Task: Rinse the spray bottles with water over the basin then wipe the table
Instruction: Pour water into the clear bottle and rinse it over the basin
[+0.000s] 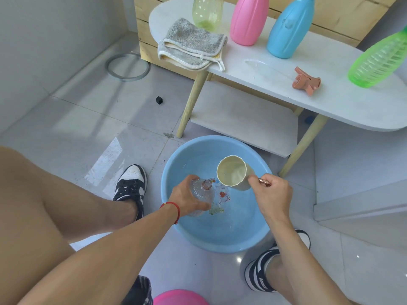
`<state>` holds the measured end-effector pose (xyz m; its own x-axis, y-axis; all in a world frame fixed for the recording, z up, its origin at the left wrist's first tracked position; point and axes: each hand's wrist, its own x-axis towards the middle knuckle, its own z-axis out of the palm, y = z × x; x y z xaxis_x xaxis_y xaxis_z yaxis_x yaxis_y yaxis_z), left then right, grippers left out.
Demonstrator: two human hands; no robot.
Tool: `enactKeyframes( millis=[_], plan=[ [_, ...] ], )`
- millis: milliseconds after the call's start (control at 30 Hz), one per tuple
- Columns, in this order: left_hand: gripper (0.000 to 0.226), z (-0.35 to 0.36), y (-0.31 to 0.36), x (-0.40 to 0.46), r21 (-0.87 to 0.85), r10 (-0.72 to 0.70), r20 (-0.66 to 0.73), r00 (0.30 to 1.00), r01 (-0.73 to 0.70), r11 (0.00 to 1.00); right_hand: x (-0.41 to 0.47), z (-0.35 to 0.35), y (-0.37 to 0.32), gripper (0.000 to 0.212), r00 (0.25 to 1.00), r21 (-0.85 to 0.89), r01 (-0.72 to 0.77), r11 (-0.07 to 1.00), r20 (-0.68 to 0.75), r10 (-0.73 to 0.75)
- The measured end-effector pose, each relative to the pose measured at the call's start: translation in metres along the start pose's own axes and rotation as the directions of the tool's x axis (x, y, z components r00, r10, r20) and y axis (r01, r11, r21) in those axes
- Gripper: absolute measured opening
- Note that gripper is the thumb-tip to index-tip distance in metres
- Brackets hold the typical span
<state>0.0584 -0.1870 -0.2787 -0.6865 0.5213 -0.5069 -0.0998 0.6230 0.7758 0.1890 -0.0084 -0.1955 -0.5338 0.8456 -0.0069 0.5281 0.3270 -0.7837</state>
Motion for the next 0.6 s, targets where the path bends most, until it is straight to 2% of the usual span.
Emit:
enactKeyframes(
  millis=[333,600],
  plan=[
    [0.087,0.000,0.002,0.003,-0.015,0.003,0.002,1.000,-0.003,1.000,-0.001,0.000,-0.014,0.050,0.969,-0.148,0.228,0.962,-0.057,-0.239],
    [0.088,0.001,0.001,0.004,-0.007,0.004,0.012,1.000,-0.004,1.000,-0.005,0.005,-0.014,0.054,0.931,-0.233,0.356,0.905,0.001,-0.365]
  ],
)
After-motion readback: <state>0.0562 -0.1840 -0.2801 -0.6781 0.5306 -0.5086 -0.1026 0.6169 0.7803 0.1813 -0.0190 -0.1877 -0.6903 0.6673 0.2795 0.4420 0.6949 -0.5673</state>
